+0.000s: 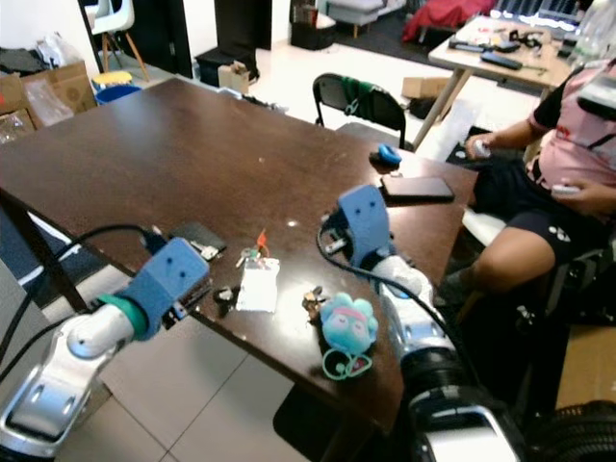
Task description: Hang keys on a hook
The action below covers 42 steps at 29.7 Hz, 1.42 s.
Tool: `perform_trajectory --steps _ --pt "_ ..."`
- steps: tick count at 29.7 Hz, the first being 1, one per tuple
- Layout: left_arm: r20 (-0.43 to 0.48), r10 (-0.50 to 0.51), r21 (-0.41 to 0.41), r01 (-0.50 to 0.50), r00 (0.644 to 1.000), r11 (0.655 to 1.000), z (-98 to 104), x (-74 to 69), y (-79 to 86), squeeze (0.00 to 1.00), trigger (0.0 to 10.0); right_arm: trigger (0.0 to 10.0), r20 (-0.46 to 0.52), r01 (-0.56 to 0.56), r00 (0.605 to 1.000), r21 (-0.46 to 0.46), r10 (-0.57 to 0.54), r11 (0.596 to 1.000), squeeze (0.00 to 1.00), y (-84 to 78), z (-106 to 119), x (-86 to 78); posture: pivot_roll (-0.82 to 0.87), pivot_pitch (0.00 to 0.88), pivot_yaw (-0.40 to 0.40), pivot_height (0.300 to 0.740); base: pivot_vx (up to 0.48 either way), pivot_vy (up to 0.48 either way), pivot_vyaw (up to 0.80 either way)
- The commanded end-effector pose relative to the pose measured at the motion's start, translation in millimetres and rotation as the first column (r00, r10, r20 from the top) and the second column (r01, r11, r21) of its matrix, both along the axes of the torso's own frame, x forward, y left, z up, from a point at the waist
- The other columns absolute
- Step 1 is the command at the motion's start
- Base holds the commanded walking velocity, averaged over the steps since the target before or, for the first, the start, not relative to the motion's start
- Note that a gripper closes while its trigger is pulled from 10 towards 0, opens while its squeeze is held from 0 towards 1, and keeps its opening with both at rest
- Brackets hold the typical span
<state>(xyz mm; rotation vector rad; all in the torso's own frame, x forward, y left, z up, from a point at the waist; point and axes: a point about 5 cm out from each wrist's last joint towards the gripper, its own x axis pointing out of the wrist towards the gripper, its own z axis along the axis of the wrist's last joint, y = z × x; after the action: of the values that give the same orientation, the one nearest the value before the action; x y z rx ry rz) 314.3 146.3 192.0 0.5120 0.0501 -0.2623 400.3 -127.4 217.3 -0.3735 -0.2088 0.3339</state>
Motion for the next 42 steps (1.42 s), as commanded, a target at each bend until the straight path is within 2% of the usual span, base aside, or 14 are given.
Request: perform_trajectory --steps 1,3,11,17,18,23,25,26,30,32,33,37,39,42 --pt "-0.038 0.027 -0.010 -0.027 0.999 1.000 -7 -0.2 4.6 0.00 10.0 10.0 -0.029 -0.010 1.000 -0.036 0.009 0.999 0.00 4.2 -12 -1.4 0.13 0.096 0.042 0.740 0.000 0.000 0.00" --pt "-0.059 0.039 -0.014 -0.040 0.997 0.999 -12 -3.0 6.4 0.00 10.0 10.0 -0.056 -0.072 0.996 -0.115 0.066 0.991 0.00 20.3 -18 -1.8 0.13 0.105 0.037 0.740 0.000 0.000 0.00" --pt "-0.040 0.041 0.107 -0.036 0.998 0.994 -17 -1.5 7.2 0.00 10.0 10.0 -0.038 -0.079 0.996 -0.098 0.075 0.992 0.00 12.9 -9 -1.5 0.12 0.111 0.044 0.740 0.000 0.000 0.00" --pt "-0.148 -0.007 0.271 0.048 0.989 0.962 -35 -6.4 6.8 0.00 10.0 10.0 -0.036 -0.084 0.996 -0.054 0.082 0.995 0.00 4.6 -8 -3.1 0.12 0.107 0.062 0.740 0.000 0.000 0.00" --pt "-0.181 -0.034 0.311 0.090 0.983 0.946 -37 -13.5 9.9 0.00 10.0 10.0 -0.027 -0.079 0.997 -0.053 0.078 0.995 0.00 2.9 -9 -2.6 0.12 0.108 0.064 0.740 0.000 0.000 0.00" --pt "-0.226 -0.139 0.322 0.208 0.964 0.923 -30 -36.7 8.5 0.00 10.0 10.0 -0.015 -0.069 0.998 -0.049 0.068 0.996 0.00 -1.9 -10 -2.3 0.13 0.113 0.063 0.740 0.000 0.000 0.00" --pt "-0.283 -0.247 0.369 0.342 0.927 0.864 -30 -58.3 8.1 0.00 10.0 10.0 -0.003 -0.061 0.998 -0.032 0.061 0.998 0.00 -5.9 -8 -1.9 0.15 0.106 0.060 0.740 0.000 0.000 0.00" --pt "-0.283 -0.247 0.369 0.342 0.927 0.864 -30 -58.3 8.1 0.00 10.0 10.0 -0.003 -0.061 0.998 -0.032 0.061 0.998 0.00 -5.9 -8 -1.9 0.15 0.106 0.060 0.740 0.000 0.000 0.00" --pt "-0.267 -0.224 0.309 0.304 0.937 0.901 -33 -54.9 8.8 0.00 10.0 10.0 0.003 -0.067 0.998 -0.002 0.067 0.998 0.00 -7.6 -5 -2.3 0.14 0.104 0.060 0.740 0.000 0.000 0.00" --pt "-0.182 -0.129 0.159 0.159 0.975 0.975 -26 -40.1 7.2 0.00 10.0 10.0 -0.019 -0.092 0.996 0.013 0.092 0.996 0.00 -11.6 -9 -6.3 0.12 0.099 0.060 0.740 0.000 0.000 0.00" --pt "-0.137 -0.078 0.107 0.092 0.988 0.990 -21 -33.6 7.4 0.00 10.0 10.0 -0.045 -0.111 0.993 0.016 0.111 0.994 0.00 -14.6 -14 -9.8 0.12 0.099 0.061 0.740 0.000 0.000 0.00" --pt "-0.014 -0.015 -0.015 0.015 1.000 1.000 3 -21.1 4.5 0.00 10.0 10.0 -0.196 -0.246 0.946 0.086 0.259 0.965 0.00 -20.0 -41 -31.7 0.11 0.094 0.062 0.740 0.000 0.000 0.00" --pt "-0.014 -0.015 -0.015 0.015 1.000 1.000 3 -21.1 4.5 0.00 10.0 10.0 -0.196 -0.246 0.946 0.086 0.259 0.965 0.00 -20.0 -41 -31.7 0.11 0.094 0.062 0.740 0.000 0.000 0.00" --pt "-0.034 -0.032 -0.024 0.031 0.999 0.999 7 -16.1 -1.7 0.00 10.0 10.0 -0.277 -0.310 0.896 0.170 0.347 0.936 0.00 -16.1 -52 -48.3 0.09 0.079 0.055 0.740 0.000 0.000 0.00"
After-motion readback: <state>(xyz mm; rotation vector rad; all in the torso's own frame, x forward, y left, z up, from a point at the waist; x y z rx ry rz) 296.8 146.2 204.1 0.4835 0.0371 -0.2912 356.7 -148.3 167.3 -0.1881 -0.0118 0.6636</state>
